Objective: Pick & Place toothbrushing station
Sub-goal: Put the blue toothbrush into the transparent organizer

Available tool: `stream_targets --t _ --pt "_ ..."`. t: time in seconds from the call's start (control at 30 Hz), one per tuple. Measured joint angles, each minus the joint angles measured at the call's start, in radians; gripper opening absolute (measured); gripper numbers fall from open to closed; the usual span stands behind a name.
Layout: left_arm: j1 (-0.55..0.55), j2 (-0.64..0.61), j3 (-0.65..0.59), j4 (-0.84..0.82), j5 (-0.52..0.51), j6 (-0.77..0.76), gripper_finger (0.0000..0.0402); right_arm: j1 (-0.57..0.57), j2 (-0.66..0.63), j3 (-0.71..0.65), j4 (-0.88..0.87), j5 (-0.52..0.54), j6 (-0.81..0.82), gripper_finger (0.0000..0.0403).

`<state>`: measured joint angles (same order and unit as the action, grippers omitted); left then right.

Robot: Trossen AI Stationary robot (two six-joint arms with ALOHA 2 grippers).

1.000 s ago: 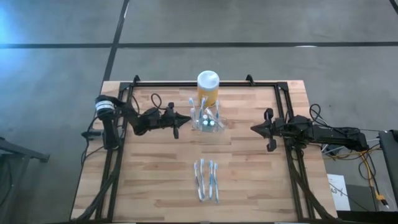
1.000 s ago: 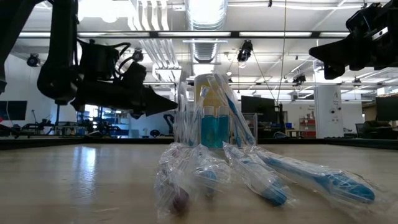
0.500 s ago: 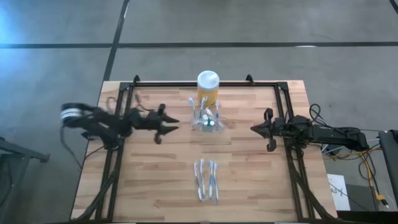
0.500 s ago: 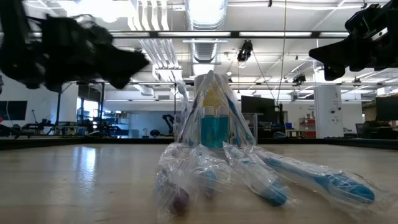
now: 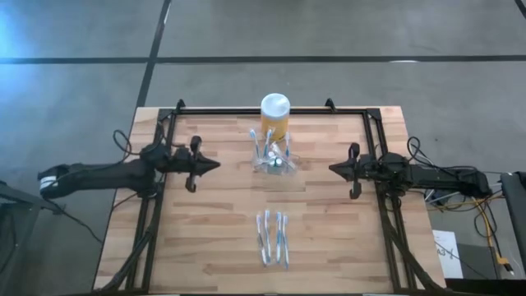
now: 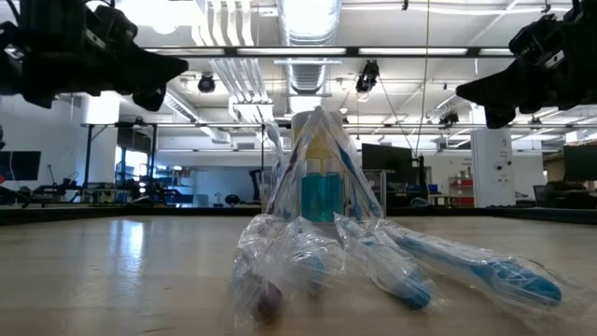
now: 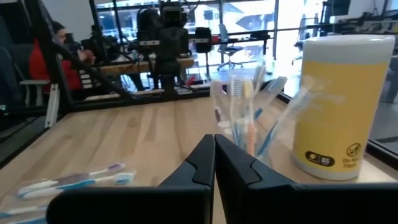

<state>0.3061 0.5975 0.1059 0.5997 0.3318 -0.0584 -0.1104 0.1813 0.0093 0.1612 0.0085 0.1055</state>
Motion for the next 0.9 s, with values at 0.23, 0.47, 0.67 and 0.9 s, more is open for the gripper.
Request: stream_targets --t 0.23,0.47,0.67,0.9 --pt "0.000 -0.169 0.000 -0.256 0.009 0.072 0.0002 0.002 0.057 0.000 0.088 0.000 0.058 0.0008" --pt "0.000 -0.355 -0.037 -0.402 0.016 0.089 0.0001 0.002 0.111 0.000 0.084 0.001 0.119 0.0008" --pt "0.000 -0.502 -0.055 -0.515 0.019 0.099 0.0001 0.002 0.147 0.000 0.086 -0.023 0.168 0.0008" --pt "0.000 -0.593 -0.096 -0.535 0.026 0.051 0.0007 0.014 0.207 0.009 0.119 -0.051 0.347 0.0008"
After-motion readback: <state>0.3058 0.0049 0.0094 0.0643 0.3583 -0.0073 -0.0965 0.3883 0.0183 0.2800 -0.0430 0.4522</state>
